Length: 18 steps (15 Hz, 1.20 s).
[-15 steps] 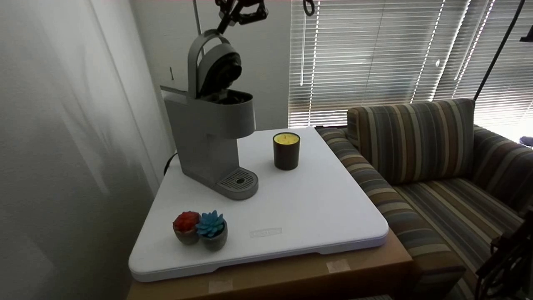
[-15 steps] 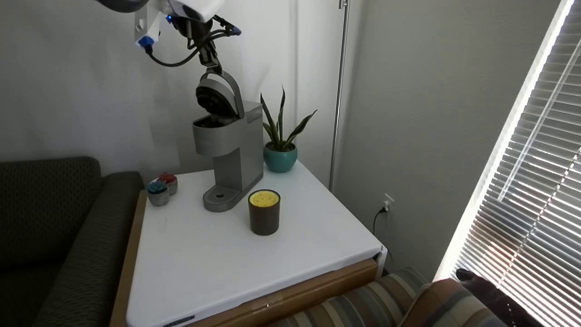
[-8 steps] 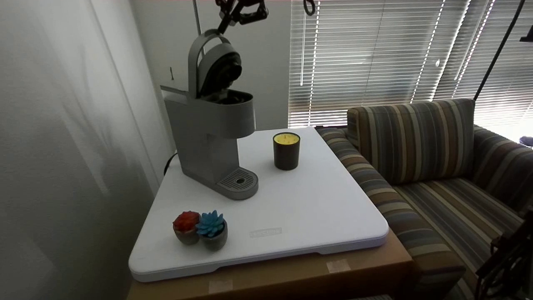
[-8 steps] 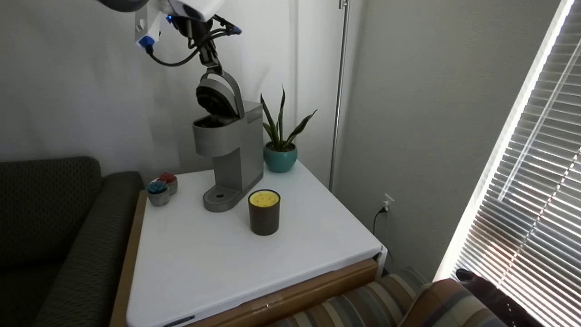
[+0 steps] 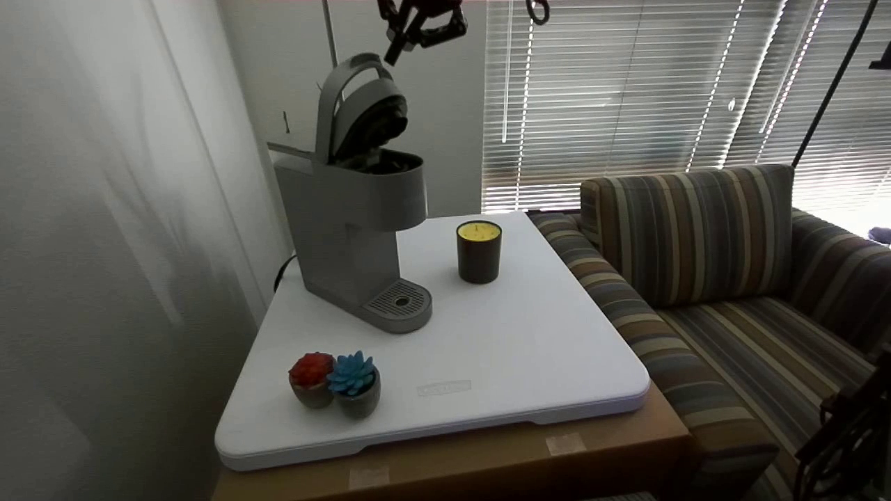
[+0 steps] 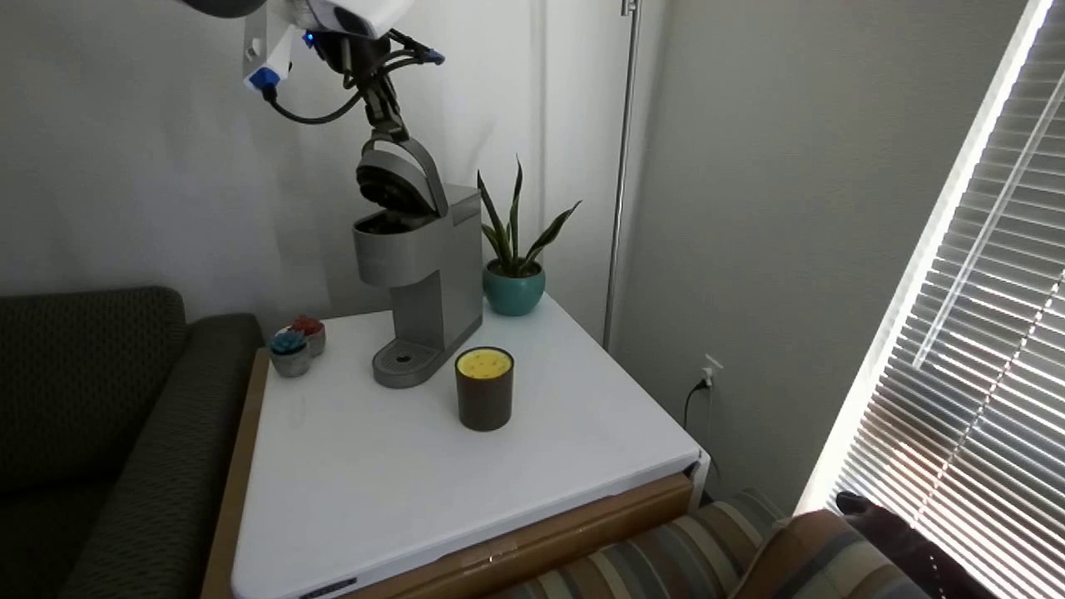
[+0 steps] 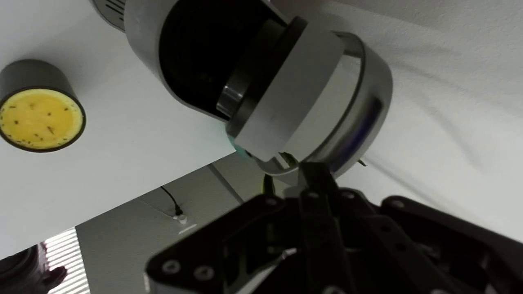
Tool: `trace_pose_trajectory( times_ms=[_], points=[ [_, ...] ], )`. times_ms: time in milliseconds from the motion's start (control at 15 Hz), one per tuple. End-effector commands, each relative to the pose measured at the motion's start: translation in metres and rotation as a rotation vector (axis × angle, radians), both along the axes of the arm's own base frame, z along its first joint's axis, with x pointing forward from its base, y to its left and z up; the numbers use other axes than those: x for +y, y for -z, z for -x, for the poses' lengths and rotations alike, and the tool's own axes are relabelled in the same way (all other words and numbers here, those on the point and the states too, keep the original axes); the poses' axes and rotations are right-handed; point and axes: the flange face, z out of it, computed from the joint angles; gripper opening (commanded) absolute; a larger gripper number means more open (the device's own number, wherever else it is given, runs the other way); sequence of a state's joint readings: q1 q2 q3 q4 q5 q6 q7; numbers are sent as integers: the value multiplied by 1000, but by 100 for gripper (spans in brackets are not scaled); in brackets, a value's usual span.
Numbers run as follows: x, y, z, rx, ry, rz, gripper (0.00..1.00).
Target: Open the grey coffee maker then close it
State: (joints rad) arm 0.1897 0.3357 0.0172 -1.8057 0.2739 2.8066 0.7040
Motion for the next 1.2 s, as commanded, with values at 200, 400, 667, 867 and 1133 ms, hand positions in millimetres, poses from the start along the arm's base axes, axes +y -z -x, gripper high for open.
trace_pose_trajectory(
  times_ms=[200, 400, 667, 867, 1133],
  points=[
    [-34, 10, 18, 49, 49, 72, 0],
    [-45, 9, 10, 37, 71, 122, 0],
    [-52, 4, -2, 16, 82, 175, 0],
    [-45, -4, -10, -11, 63, 199, 0],
    [-28, -10, -23, -44, 34, 198, 0]
  ],
)
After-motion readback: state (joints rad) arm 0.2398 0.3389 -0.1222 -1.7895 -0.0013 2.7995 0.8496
